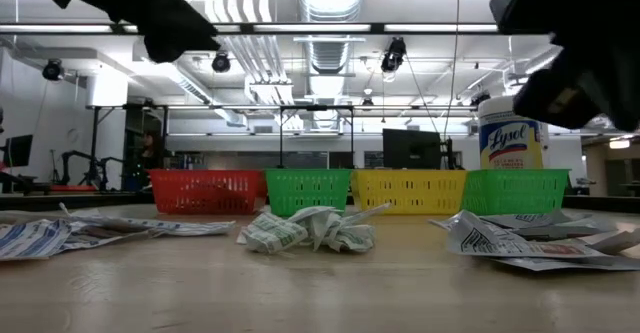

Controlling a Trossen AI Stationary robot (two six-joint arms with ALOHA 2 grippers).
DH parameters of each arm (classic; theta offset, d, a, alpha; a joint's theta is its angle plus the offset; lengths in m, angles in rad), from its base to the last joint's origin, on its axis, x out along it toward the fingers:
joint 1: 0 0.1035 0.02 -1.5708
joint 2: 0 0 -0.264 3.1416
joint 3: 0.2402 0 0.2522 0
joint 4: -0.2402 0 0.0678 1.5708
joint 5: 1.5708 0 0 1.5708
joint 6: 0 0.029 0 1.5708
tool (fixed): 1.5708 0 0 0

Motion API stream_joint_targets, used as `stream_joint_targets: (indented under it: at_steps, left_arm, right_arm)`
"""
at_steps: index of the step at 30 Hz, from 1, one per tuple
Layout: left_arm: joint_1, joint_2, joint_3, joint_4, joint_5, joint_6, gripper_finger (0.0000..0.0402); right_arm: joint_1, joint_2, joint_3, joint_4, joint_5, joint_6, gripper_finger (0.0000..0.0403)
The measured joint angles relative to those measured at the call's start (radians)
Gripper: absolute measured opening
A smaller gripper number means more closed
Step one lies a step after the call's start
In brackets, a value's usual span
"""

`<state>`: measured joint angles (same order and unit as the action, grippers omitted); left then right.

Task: Pick & Place First Aid Supplies
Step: Put the alcohol pad into the red basket

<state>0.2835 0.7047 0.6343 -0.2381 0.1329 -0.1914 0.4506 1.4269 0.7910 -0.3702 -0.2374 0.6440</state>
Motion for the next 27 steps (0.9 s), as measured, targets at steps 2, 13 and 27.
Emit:
stream_joint_targets:
  at_steps: [2,13,27]
  left_arm:
    - [-0.017,-0.037,-0.042,0.059,0.000,0.019,0.0124]
    - [-0.046,-0.223,-0.263,0.226,0.004,0.038,0.0124]
    - [-0.049,-0.356,-0.354,0.247,0.008,0.036,0.0124]
  right_arm:
    - [0.012,0.000,0.000,0.003,-0.028,0.040,0.0048]
    - [0.173,-0.049,0.000,-0.135,-0.048,0.424,0.0043]
    - [0.350,-0.050,0.000,-0.105,0.196,0.548,0.0043]
